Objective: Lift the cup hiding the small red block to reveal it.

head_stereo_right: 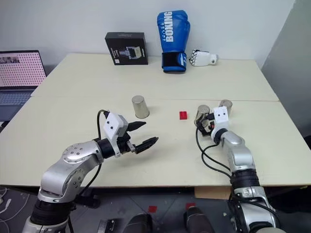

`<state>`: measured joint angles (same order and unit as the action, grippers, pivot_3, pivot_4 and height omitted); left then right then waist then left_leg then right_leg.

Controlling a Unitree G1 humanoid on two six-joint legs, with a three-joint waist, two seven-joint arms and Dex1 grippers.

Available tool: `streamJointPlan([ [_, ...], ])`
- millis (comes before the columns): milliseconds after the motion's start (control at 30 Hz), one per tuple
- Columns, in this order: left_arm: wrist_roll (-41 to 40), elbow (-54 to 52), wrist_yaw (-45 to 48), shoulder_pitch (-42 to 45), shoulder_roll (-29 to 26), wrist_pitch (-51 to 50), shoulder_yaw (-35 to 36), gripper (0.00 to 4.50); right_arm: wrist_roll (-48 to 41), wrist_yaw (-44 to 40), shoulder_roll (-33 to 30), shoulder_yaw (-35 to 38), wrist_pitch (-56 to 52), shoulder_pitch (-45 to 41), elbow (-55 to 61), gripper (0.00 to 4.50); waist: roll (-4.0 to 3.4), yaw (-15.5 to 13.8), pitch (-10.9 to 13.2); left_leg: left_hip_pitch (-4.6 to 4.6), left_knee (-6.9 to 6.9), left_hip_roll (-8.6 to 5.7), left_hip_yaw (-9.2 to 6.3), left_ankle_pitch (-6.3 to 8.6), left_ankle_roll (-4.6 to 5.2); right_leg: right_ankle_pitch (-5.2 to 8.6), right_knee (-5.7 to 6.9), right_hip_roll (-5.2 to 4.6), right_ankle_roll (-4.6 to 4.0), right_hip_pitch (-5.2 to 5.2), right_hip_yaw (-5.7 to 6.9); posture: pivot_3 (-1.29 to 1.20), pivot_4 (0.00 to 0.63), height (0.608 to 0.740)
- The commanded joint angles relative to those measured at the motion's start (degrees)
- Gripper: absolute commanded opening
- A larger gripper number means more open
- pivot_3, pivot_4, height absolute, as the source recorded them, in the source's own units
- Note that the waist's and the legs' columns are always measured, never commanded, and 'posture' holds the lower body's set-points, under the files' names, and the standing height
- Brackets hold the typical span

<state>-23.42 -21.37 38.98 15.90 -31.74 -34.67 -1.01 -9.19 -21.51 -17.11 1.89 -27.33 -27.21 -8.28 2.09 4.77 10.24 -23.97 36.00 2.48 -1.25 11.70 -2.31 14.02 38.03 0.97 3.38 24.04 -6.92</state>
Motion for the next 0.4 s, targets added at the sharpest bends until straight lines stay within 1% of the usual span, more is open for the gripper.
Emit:
streamJointPlan([
  [33, 0.0, 0.5, 1.4, 1.2, -2.9, -0.6, 1.9, 4.5, -3.8, -4.0, -5.8, 0.2, -11.1, 7.7, 19.7, 4.44, -0.02, -0.1, 0.0, -0.02, -0.02, 0.0, -0.01, 0.0, 0.0, 0.01, 0.0, 0.0, -0.01, 0.01, 0.0, 0.0, 0.15, 0.74],
  [200, -0.3, 2.1, 3.2, 1.6, -7.2, -1.6, 3.6, 4.5, -9.1, -9.0, -15.5, 4.3, -20.6, 18.6, 37.6, 4.44, -0.03, -0.1, 0.0, -0.01, -0.02, 0.0, 0.03, 0.0, 0.0, 0.19, -0.04, -0.02, -0.28, 0.02, -0.02, 0.0, 0.15, 0.74],
  [267, -0.8, 2.9, 4.1, 2.1, -8.8, -1.8, 4.7, 4.5, -12.9, -10.2, -17.4, 8.0, -24.4, 20.8, 42.4, 4.44, -0.02, -0.1, 0.0, 0.01, -0.01, 0.0, 0.04, 0.0, 0.0, 0.21, -0.04, -0.02, -0.32, 0.01, -0.03, 0.0, 0.15, 0.74],
  [400, -1.9, 4.3, 6.3, 2.5, -11.4, -2.1, 6.6, 4.5, -19.2, -11.4, -20.2, 14.6, -30.8, 22.5, 49.1, 4.44, -0.02, 0.1, 0.0, 0.11, 0.02, 0.05, 0.08, 0.0, 0.0, 0.22, 0.0, -0.01, -0.32, 0.02, -0.03, 0.0, 0.15, 0.74],
])
